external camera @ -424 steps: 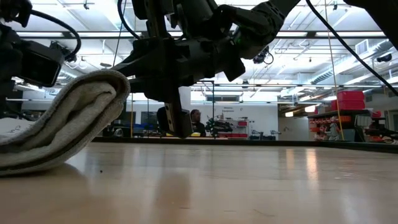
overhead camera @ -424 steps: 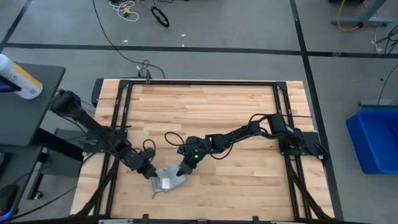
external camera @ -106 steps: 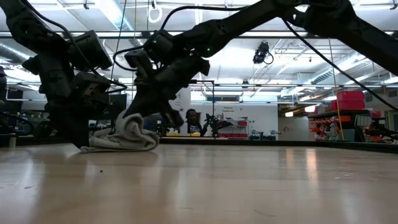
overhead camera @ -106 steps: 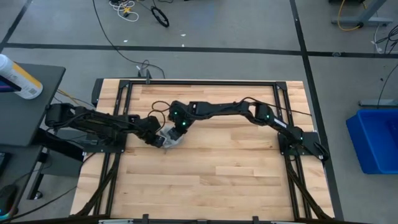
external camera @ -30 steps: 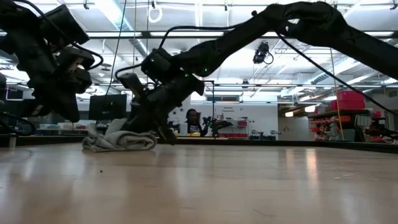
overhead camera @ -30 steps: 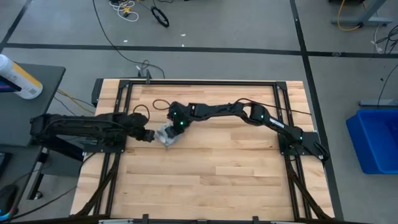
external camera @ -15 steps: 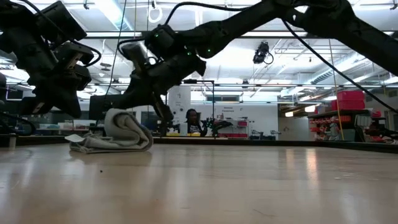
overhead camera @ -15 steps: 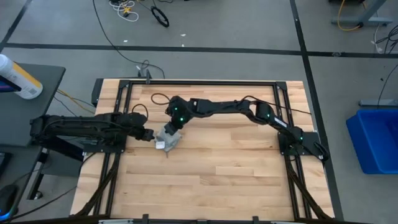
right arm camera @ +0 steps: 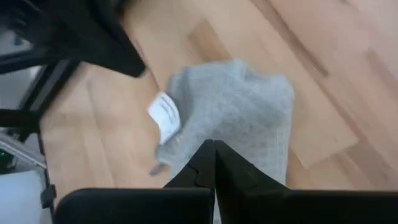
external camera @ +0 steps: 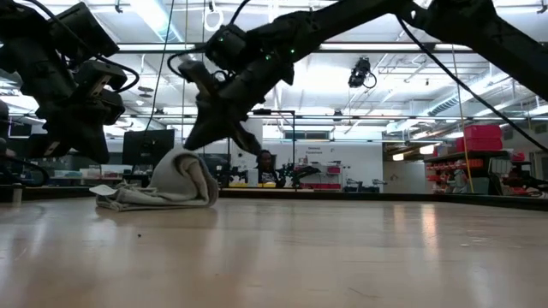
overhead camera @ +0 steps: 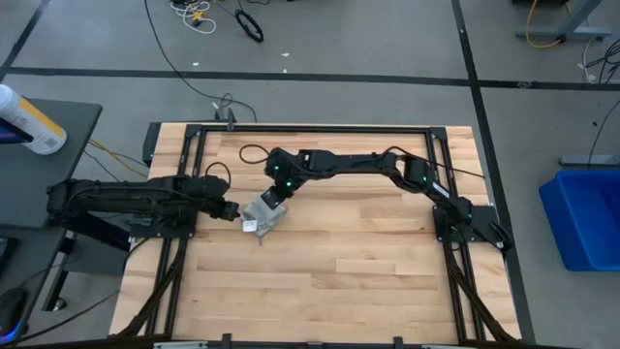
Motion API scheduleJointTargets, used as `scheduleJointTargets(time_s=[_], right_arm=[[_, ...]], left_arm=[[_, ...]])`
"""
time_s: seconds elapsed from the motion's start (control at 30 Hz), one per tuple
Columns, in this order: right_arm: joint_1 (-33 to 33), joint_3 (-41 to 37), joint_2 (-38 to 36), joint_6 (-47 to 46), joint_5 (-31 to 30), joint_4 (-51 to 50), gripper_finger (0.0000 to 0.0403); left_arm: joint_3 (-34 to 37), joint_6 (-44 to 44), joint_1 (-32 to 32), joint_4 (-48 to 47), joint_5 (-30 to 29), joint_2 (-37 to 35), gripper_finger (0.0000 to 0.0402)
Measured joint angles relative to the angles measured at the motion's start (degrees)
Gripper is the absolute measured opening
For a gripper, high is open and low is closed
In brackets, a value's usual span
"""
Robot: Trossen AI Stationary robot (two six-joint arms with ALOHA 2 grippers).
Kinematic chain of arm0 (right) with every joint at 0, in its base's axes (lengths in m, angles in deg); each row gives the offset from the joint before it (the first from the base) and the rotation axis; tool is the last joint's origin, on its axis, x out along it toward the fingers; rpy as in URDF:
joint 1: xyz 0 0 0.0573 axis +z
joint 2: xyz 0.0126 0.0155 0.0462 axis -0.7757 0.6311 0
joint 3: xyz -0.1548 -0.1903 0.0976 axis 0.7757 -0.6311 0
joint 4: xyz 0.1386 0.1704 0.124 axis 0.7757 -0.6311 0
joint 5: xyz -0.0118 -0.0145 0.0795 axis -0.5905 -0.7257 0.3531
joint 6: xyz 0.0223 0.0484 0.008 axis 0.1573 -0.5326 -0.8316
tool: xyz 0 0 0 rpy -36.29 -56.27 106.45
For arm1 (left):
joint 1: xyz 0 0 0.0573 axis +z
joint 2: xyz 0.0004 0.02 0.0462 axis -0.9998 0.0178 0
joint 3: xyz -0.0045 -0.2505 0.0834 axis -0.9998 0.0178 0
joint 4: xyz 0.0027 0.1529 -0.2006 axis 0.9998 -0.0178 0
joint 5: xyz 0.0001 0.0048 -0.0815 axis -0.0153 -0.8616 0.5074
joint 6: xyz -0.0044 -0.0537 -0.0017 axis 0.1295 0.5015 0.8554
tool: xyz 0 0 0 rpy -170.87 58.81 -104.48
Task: Fold microfiber towels
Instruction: Fold the gray microfiber towel
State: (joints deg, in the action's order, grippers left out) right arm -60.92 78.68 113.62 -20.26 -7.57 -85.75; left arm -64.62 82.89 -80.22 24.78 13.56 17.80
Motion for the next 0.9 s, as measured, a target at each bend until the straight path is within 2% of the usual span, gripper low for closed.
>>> scheduleJointTargets(time_s=[0.2, 0.3, 0.63, 0.73, 0.9], right_arm=[[-1.4, 0.0, 0.8, 2.4, -2.2, -2.1, 0.0001], [-1.3, -0.1, 1.3, 3.8, -1.1, -2.6, 0.0001], [4.9, -0.1, 1.3, 6.0, -0.7, -0.4, 0.0], [6.7, 0.0, 3.3, 6.3, 0.3, 2.2, 0.0], [7.5, -0.1, 6.5, 2.2, 1.9, 5.9, 0.0]], left_arm=[[0.0, -0.3, 0.0, -0.3, 0.0, 0.0, 0.0], [0.0, -0.3, 0.0, -0.3, 0.0, 0.0, 0.0], [0.0, -0.1, 0.0, -0.5, -0.5, 0.0, 0.0], [0.0, 0.0, 0.0, -0.4, -0.5, 0.0, 0.0], [0.0, 0.5, 0.0, 0.5, 0.1, 0.0, 0.0]])
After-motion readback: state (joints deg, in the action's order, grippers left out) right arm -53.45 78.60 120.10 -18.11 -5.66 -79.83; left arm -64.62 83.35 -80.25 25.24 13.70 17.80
